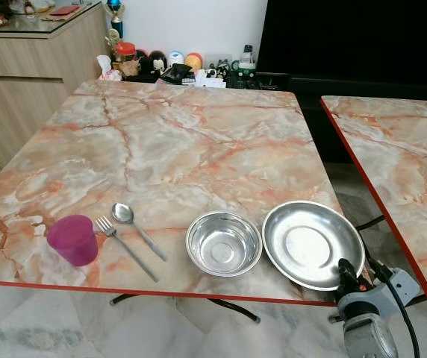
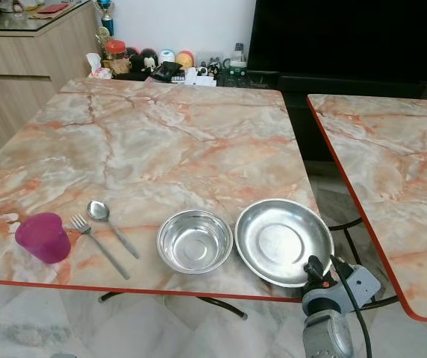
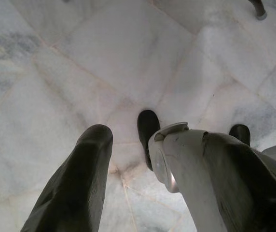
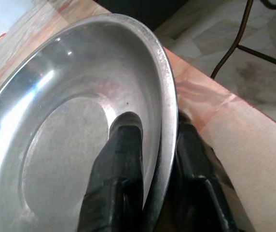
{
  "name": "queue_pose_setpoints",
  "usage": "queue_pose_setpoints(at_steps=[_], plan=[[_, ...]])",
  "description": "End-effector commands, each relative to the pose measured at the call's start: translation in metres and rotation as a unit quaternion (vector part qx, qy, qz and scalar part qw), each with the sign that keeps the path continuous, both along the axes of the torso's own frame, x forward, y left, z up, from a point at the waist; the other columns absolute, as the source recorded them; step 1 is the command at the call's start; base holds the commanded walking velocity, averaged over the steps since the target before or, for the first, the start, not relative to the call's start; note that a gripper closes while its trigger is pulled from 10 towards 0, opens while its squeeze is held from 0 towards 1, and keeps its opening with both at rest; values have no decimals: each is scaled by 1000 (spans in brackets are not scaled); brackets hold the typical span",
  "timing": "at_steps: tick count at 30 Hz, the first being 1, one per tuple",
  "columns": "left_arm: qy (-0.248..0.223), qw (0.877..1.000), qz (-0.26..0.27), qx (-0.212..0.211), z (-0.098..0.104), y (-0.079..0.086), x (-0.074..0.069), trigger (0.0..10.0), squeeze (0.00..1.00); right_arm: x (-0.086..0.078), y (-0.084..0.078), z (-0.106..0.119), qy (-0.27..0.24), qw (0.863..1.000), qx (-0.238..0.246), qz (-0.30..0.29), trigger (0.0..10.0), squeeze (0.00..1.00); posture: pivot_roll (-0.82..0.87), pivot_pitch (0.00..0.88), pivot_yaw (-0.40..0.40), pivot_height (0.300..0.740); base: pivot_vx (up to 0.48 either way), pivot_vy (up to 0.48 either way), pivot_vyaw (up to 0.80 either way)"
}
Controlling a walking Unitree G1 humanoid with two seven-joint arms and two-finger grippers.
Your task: Setting the table
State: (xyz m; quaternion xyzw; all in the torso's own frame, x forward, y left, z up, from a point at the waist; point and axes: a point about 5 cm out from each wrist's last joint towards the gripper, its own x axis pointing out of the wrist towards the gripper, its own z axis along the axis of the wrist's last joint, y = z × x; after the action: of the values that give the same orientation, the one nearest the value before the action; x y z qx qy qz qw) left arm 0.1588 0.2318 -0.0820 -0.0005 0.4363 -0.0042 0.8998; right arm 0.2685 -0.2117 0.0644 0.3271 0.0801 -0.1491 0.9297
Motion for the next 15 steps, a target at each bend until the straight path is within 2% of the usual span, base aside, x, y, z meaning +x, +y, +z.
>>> queue_pose_setpoints(at_steps=[1,4,6,7,8,10,12,13,14,15], plan=[[21,1000,-6,3,-4,2,-10,10000,0,-1,-1,-4,9,1000,0,-10,0,0,-47,108,-35,740,0,0,0],[23,1000,-8,6,-3,8,-12,10000,0,-2,-11,0,-8,999,-1,-50,0,0,-46,108,-36,740,0,0,0],[25,1000,-6,11,-3,13,-15,10000,0,-3,-21,11,-54,994,14,-93,0,0,-43,106,-36,740,0,0,0],[25,1000,-6,11,-3,13,-15,10000,0,-3,-21,11,-54,994,14,-93,0,0,-43,106,-36,740,0,0,0],[25,1000,-3,12,-2,16,-16,10000,0,-4,-25,18,-79,991,16,-109,0,0,-41,105,-35,740,0,0,0],[26,1000,-2,14,-2,18,-17,10000,0,-4,-28,23,-96,988,16,-119,0,0,-41,103,-33,740,0,0,0],[29,999,0,18,-2,20,-20,10000,0,-3,-34,35,-138,981,18,-134,0,0,-44,100,-31,740,0,0,0],[30,999,1,21,-2,21,-20,10000,0,-3,-36,40,-154,978,17,-137,2235,0,-44,100,-31,740,0,0,0],[31,999,1,22,-2,21,-21,10000,0,-3,-37,44,-164,976,16,-139,2235,0,-44,100,-31,740,0,0,0],[31,999,1,23,-2,21,-21,10000,0,-3,-38,46,-170,975,13,-141,8157,0,-44,98,-32,740,0,0,0]])
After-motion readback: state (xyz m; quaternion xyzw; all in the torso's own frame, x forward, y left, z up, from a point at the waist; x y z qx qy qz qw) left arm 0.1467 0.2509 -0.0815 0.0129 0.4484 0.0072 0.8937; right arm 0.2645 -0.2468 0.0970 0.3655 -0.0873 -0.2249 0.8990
